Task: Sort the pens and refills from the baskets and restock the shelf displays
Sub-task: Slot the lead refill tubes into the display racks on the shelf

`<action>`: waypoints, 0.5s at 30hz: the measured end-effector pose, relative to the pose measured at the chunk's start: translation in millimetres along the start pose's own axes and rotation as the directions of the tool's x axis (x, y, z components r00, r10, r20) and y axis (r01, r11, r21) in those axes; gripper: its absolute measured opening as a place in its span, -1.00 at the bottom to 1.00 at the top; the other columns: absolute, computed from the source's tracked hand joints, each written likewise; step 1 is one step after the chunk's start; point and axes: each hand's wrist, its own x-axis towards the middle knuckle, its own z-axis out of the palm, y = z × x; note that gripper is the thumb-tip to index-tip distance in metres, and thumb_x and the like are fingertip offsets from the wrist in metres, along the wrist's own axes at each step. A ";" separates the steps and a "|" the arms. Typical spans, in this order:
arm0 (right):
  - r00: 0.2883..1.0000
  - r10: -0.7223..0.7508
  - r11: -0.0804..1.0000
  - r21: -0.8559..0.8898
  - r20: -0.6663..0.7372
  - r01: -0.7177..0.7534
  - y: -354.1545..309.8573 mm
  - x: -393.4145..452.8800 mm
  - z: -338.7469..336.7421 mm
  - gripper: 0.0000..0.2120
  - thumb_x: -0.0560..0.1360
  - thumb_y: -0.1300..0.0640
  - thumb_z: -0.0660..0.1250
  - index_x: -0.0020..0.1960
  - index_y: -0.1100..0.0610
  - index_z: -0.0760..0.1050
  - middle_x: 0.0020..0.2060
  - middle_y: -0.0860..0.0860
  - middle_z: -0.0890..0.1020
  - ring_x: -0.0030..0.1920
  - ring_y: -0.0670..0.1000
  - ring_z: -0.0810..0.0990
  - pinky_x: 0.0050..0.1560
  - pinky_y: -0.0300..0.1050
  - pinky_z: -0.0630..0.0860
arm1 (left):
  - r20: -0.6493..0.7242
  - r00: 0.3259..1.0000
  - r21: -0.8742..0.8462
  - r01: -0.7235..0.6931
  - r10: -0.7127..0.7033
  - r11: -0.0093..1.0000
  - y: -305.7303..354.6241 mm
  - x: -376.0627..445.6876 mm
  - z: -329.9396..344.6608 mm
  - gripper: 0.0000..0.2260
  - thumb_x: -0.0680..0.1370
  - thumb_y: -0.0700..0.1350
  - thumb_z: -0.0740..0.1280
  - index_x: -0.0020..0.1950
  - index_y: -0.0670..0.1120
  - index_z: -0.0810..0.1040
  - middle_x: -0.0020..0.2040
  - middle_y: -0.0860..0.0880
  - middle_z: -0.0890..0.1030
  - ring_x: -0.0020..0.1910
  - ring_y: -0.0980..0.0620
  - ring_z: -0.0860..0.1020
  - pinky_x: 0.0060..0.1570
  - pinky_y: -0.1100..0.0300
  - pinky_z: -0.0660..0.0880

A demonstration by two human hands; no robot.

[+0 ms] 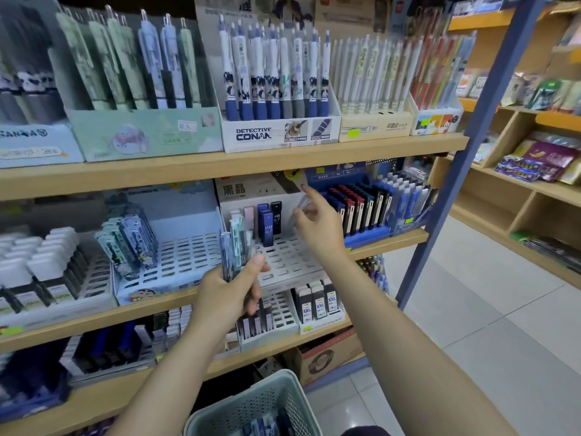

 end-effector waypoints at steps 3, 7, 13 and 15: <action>0.996 -0.018 0.999 -0.041 -0.085 0.015 0.9 6.4 3.3 -0.53 0.60 0.17 0.34 0.47 -0.01 0.34 -0.21 -0.15 0.56 -0.16 -0.18 0.58 -0.21 -0.30 0.49 | -0.006 1.000 0.003 -0.006 0.006 1.000 0.2 1.1 -2.2 -0.61 0.55 0.19 0.33 -0.08 -0.14 0.68 -0.38 -0.09 0.54 -0.46 0.04 0.48 -0.24 0.10 0.49; 0.995 -0.011 0.997 -0.081 -0.099 0.003 4.4 11.2 11.0 -0.60 0.60 0.17 0.34 0.41 0.03 0.39 -0.22 -0.12 0.58 -0.15 -0.13 0.60 -0.16 -0.28 0.49 | 0.003 1.000 -0.019 -0.008 0.008 1.000 -3.4 1.9 -2.3 -0.70 0.57 0.15 0.33 -0.11 -0.04 0.69 -0.39 -0.03 0.54 -0.47 0.06 0.46 -0.30 0.18 0.45; 0.986 -0.020 0.996 -0.087 -0.164 0.006 16.5 13.6 18.9 -0.63 0.59 0.19 0.34 0.37 0.05 0.40 -0.17 0.00 0.67 -0.15 -0.02 0.64 -0.09 -0.11 0.58 | 0.008 1.000 -0.037 -0.005 0.006 0.999 -11.0 5.8 -7.4 -0.71 0.57 0.14 0.33 -0.05 -0.06 0.69 -0.38 -0.04 0.55 -0.48 0.04 0.45 -0.43 0.27 0.40; 0.985 -0.030 0.995 -0.095 -0.168 0.014 18.0 14.6 20.5 -0.62 0.59 0.19 0.34 0.38 0.07 0.39 -0.15 0.03 0.67 -0.14 0.00 0.64 -0.10 -0.12 0.56 | 0.012 1.000 -0.041 -0.008 0.009 0.999 -13.6 7.3 -9.4 -0.70 0.58 0.13 0.33 -0.03 -0.07 0.69 -0.38 -0.05 0.55 -0.48 0.02 0.45 -0.48 0.30 0.38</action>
